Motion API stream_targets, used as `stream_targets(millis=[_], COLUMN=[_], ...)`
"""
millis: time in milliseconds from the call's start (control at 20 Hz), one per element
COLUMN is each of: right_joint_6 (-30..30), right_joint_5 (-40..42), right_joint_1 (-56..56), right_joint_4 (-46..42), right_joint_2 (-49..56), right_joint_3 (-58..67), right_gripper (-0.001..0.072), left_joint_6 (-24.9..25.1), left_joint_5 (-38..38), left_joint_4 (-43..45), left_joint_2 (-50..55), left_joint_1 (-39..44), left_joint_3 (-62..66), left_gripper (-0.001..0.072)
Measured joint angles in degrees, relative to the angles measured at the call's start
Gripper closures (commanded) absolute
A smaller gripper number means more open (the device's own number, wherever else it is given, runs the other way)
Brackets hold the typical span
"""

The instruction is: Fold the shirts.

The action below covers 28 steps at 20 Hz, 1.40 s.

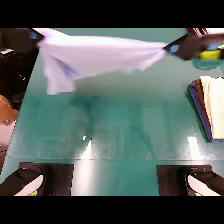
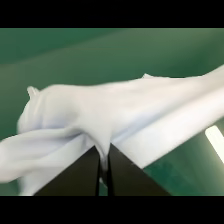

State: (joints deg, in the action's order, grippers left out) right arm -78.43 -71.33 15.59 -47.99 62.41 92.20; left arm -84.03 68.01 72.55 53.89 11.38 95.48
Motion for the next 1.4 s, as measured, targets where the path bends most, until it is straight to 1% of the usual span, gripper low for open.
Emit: stream_targets(millis=[150,300,400,500,700,750,800,850,900,1000,1100,1300,1400], right_joint_6=[-1.0,-2.2,-3.3,-4.1,-5.4,-5.7,-6.0,-6.1,-6.3,-6.4,-6.5,-6.6,-6.6], right_joint_5=[-4.5,-8.7,-10.3,-11.0,-10.8,-10.7,-10.4,-10.1,-9.8,-9.6,-9.2,-7.9,-7.1], right_joint_1=[-0.9,0.4,2.4,4.0,4.0,3.5,3.0,2.4,1.6,0.5,-0.5,-1.1,-1.2], right_joint_4=[-1.5,-4.8,-9.9,-15.4,-20.9,-21.5,-21.9,-22.5,-23.4,-23.2,-23.1,-21.6,-20.9], right_joint_2=[0.5,2.4,2.7,1.8,-1.2,-2.1,-2.8,-3.4,-4.0,-4.7,-5.0,-5.2,-5.3], right_joint_3=[6.8,7.5,3.4,-3.2,-16.7,-19.4,-21.6,-23.2,-24.6,-26.2,-27.0,-27.7,-27.8], right_gripper=[0.0692,0.0692,0.0692,0.0691,0.0691,0.0691,0.0691,0.0691,0.0691,0.0691,0.0691,0.0691,0.0691], left_joint_6=[-1.6,-2.8,-3.2,-3.6,-4.0,-4.0,-4.0,-4.0,-4.1,-4.2,-4.2,-3.7,-2.3], left_joint_5=[1.5,5.2,6.6,6.9,3.0,1.7,0.6,0.1,-0.2,-1.7,-2.0,-2.2,-2.1], left_joint_4=[-0.1,0.1,0.9,1.3,0.1,-1.4,-3.0,-4.1,-5.0,-6.5,-5.9,-3.1,-3.0], left_joint_2=[-4.0,-4.3,-4.0,-3.9,-3.8,-3.8,-3.8,-3.8,-3.8,-3.8,-3.8,-3.3,-1.6], left_joint_1=[0.0,0.1,1.4,4.8,14.6,16.7,18.2,19.3,20.0,20.4,18.4,9.2,5.0], left_joint_3=[-0.2,-3.4,-9.5,-18.5,-39.3,-43.6,-46.9,-49.2,-50.9,-51.5,-49.5,-46.2,-46.6], left_gripper=[0.0686,0.0686,0.0686,0.0686,0.0682,0.0639,0.0357,0.0125,0.0156,0.0158,0.0159,0.016,0.0159])
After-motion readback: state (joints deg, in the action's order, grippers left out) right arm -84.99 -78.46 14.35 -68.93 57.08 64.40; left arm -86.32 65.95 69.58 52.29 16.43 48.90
